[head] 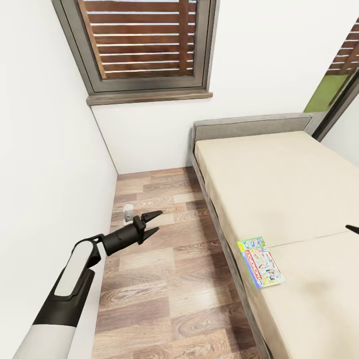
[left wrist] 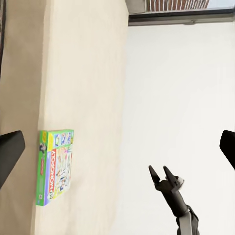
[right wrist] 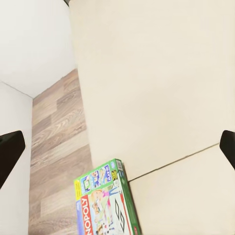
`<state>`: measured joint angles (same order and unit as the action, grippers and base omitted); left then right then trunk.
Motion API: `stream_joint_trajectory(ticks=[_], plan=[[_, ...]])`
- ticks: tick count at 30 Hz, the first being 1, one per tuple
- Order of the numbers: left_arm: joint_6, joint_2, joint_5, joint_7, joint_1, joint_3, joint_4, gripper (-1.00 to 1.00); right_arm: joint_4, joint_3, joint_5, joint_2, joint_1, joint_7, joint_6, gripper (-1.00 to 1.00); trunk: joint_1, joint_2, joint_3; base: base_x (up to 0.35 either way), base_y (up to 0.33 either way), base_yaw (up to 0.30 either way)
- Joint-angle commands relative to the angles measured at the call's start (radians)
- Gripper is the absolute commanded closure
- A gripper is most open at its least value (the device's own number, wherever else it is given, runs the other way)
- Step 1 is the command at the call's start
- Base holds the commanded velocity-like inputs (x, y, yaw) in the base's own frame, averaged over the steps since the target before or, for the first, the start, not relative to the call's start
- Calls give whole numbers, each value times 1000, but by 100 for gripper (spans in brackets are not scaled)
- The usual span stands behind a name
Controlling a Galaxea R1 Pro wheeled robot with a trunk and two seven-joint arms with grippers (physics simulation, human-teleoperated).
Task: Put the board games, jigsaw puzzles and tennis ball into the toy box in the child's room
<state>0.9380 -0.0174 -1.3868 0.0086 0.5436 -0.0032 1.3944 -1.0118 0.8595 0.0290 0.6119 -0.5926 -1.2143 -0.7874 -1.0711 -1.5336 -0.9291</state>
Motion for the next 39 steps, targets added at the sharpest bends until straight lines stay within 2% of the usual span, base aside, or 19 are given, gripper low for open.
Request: stream_joint_trajectory(ticks=[1,12,15,17,18,20,21,22,23,25,26,28,30,33,35,36,37,38,39], plan=[[-2,-2,-2,-2,0,1,-1,-100,-6,2,4,-1,-1,-13,-9,-100,0,0,-1,0,0,0],[-24,-6,0,-13,-3,3,-4,-100,-41,4,5,-2,9,-48,-14,-100,0,0,-1,0,0,0],[-30,-8,20,-13,-4,1,-6,-100,-52,4,5,-2,17,-54,-15,-100,0,0,-1,0,0,0],[-39,-8,71,-14,-5,-1,-11,-100,-60,4,5,-2,22,-57,-18,-100,0,0,-1,0,0,0],[-39,-8,71,-14,-5,-1,-11,-100,-60,4,5,-2,22,-57,-18,-100,0,0,-1,0,0,0],[-47,-8,141,-17,-6,-2,-20,-100,-66,4,4,-2,26,-60,-19,-100,0,0,-1,0,0,0],[-47,-8,141,-17,-6,-2,-20,-100,-66,4,4,-2,26,-60,-19,-100,0,0,-1,0,0,0],[-50,-7,175,-21,-7,-3,-25,-100,-69,4,4,-1,27,-62,-20,-100,0,0,-1,0,0,0],[-50,-7,175,-21,-7,-3,-25,-100,-69,4,4,-1,27,-62,-20,-100,0,0,-1,0,0,0],[-54,-4,226,-45,-8,-4,-45,-100,-75,4,4,0,30,-71,-21,-100,0,0,-1,0,0,0],[-54,-4,226,-45,-8,-4,-45,-100,-75,4,4,0,30,-71,-21,-100,0,0,-1,0,0,0],[-56,-2,244,-68,-10,-5,-66,-100,-78,4,4,0,31,-79,-21,-100,0,0,-1,0,0,0],[-60,0,271,-138,-13,-7,-125,-100,-82,4,8,1,32,-103,-21,-100,0,0,-1,0,0,0],[-61,1,282,-183,-14,-8,-159,-100,-84,4,10,1,32,-116,-22,-100,0,0,-1,0,0,0],[-70,1,301,-286,-18,-15,-226,-100,-87,4,12,1,33,-139,-22,-100,0,0,-1,0,0,0],[-70,1,301,-286,-18,-15,-226,-100,-87,4,12,1,33,-139,-22,-100,0,0,-1,0,0,0],[-76,-1,311,-337,-19,-22,-257,-100,-88,4,13,1,33,-147,-22,-100,0,0,-1,0,0,0],[-76,-1,311,-337,-19,-22,-257,-100,-88,4,13,1,33,-147,-22,-100,0,0,-1,0,0,0],[-84,-2,323,-384,-20,-28,-284,-100,-88,4,14,1,33,-154,-22,-100,0,0,-1,0,0,0]])
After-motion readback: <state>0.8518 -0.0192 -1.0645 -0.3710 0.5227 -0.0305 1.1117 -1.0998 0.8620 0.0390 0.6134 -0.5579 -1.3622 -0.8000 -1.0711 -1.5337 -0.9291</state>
